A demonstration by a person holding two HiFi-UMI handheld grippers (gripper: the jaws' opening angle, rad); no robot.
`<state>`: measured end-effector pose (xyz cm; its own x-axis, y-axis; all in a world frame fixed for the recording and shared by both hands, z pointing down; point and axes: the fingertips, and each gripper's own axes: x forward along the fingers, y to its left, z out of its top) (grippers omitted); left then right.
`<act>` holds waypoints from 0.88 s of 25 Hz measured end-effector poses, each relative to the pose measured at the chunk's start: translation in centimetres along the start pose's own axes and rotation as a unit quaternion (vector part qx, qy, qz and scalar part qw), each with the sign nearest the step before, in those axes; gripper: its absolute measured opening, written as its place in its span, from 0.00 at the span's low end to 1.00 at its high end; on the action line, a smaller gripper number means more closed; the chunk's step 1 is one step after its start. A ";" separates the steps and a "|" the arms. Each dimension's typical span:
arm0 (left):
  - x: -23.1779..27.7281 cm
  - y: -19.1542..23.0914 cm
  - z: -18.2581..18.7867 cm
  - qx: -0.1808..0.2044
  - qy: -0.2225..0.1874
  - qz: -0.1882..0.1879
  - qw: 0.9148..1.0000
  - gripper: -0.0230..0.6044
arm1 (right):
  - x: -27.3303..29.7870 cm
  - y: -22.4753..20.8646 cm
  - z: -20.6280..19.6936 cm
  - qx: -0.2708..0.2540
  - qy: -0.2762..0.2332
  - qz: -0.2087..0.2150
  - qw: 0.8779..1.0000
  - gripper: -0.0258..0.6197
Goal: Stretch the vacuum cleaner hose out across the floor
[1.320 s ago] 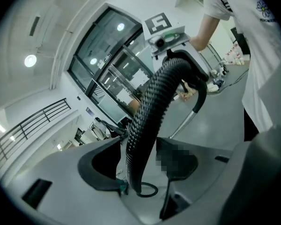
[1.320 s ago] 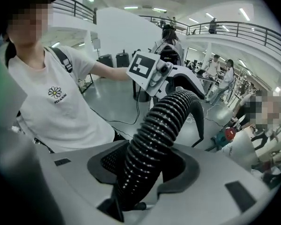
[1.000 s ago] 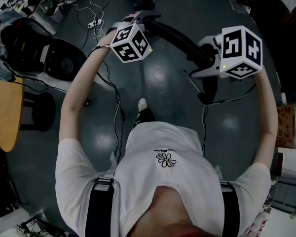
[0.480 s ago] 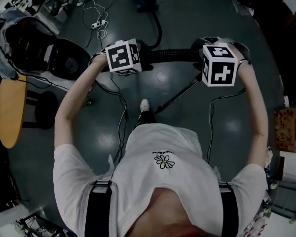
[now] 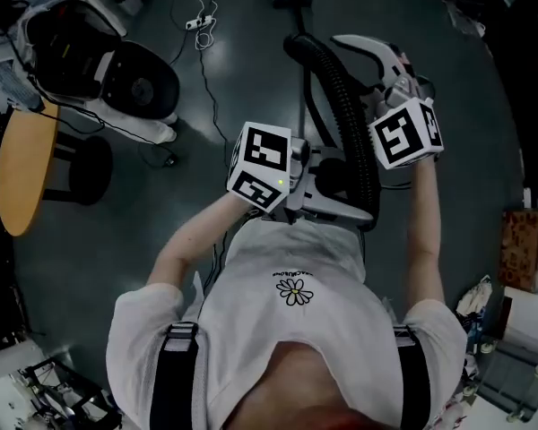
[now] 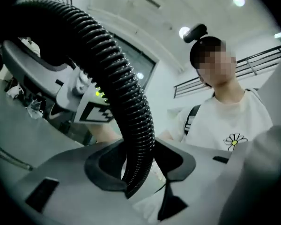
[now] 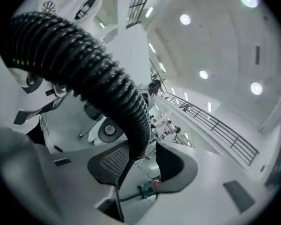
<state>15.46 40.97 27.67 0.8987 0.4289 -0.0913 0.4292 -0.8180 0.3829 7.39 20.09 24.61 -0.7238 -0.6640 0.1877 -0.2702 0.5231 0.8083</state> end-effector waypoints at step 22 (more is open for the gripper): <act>-5.4 0.7 -0.3 -0.102 -0.087 0.017 0.991 0.33 | 0.5 3.4 -5.3 0.295 -0.053 0.014 0.954 0.33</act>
<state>10.84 38.21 28.72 0.9218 0.3155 -0.2254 0.3874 -0.7288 0.5646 9.46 18.71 30.42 -0.7873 -0.6045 0.1213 -0.5380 0.7697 0.3438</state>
